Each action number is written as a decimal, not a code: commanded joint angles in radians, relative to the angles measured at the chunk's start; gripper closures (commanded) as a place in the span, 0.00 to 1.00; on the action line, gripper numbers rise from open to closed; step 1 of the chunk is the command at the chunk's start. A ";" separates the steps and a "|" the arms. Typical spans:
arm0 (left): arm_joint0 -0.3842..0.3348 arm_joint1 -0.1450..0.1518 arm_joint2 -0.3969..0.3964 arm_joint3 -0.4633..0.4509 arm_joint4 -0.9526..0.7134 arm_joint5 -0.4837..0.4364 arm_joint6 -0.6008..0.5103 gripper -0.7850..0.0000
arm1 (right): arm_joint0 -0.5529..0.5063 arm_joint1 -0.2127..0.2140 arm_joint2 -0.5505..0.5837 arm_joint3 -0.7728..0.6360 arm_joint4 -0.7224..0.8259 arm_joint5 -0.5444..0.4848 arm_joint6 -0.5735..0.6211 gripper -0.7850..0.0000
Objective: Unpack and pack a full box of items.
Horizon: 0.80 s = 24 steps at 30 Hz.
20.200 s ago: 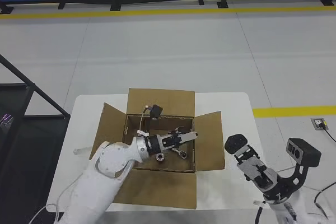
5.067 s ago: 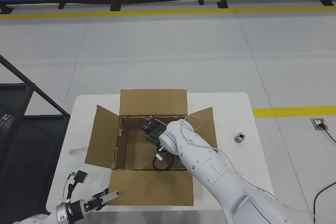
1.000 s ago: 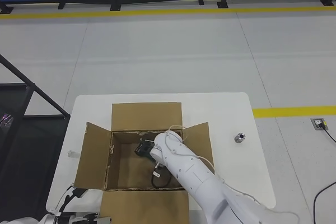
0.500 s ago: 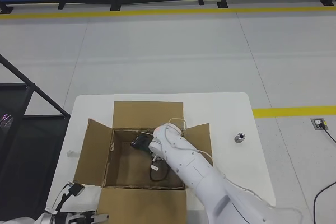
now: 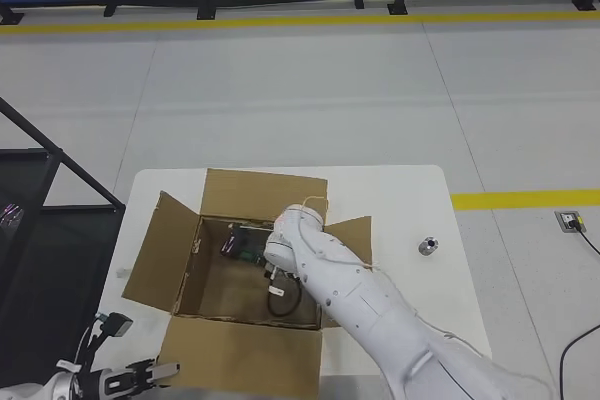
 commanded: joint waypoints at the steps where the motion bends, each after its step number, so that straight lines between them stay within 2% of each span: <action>1: -0.002 -0.001 0.003 0.002 -0.001 -0.001 0.001 1.00 | -0.059 0.030 0.034 -0.143 -0.024 0.016 0.039 1.00; 7: -0.020 -0.007 0.022 0.018 0.004 -0.001 0.025 1.00 | -0.335 0.129 0.196 -0.652 -0.114 0.023 0.190 1.00; 9: -0.028 -0.010 0.031 0.019 0.008 0.004 0.035 1.00 | -0.402 0.147 0.235 -0.757 -0.127 0.017 0.226 1.00; 17: -0.064 -0.021 0.073 0.012 0.040 0.035 0.090 1.00 | -0.402 0.147 0.235 -0.757 -0.127 0.017 0.226 1.00; 22: -0.075 -0.025 0.087 0.002 0.055 0.039 0.094 0.99 | -0.408 0.152 0.242 -0.779 -0.143 0.026 0.160 1.00; 23: -0.076 -0.026 0.088 0.003 0.053 0.039 0.092 0.72 | -0.412 0.154 0.254 -0.798 -0.138 0.028 0.149 1.00; 24: -0.076 -0.026 0.087 0.005 0.052 0.039 0.089 0.56 | -0.419 0.158 0.268 -0.822 -0.134 0.031 0.139 1.00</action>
